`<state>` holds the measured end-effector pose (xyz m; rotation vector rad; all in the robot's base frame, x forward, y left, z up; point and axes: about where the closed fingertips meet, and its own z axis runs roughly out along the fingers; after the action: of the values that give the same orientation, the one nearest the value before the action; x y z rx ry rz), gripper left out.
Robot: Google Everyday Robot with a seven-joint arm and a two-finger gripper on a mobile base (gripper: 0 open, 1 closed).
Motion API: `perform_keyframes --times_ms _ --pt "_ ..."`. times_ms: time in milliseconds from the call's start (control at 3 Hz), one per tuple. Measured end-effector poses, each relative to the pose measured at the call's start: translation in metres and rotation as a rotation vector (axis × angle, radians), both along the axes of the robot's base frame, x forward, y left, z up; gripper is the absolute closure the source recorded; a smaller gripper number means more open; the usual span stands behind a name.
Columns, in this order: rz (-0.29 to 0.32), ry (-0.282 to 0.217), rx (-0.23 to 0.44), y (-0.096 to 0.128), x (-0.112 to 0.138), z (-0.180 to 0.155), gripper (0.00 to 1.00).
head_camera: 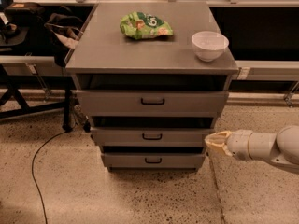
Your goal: Open middle drawer
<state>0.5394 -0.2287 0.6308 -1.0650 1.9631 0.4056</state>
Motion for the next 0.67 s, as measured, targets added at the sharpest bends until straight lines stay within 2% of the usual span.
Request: perform_keyframes --times_ms 333,667 --pt "-0.034 -0.029 0.014 -0.001 0.019 -0.023 1.00" --pt "-0.089 -0.034 -0.019 -0.002 0.042 -0.047 1.00"
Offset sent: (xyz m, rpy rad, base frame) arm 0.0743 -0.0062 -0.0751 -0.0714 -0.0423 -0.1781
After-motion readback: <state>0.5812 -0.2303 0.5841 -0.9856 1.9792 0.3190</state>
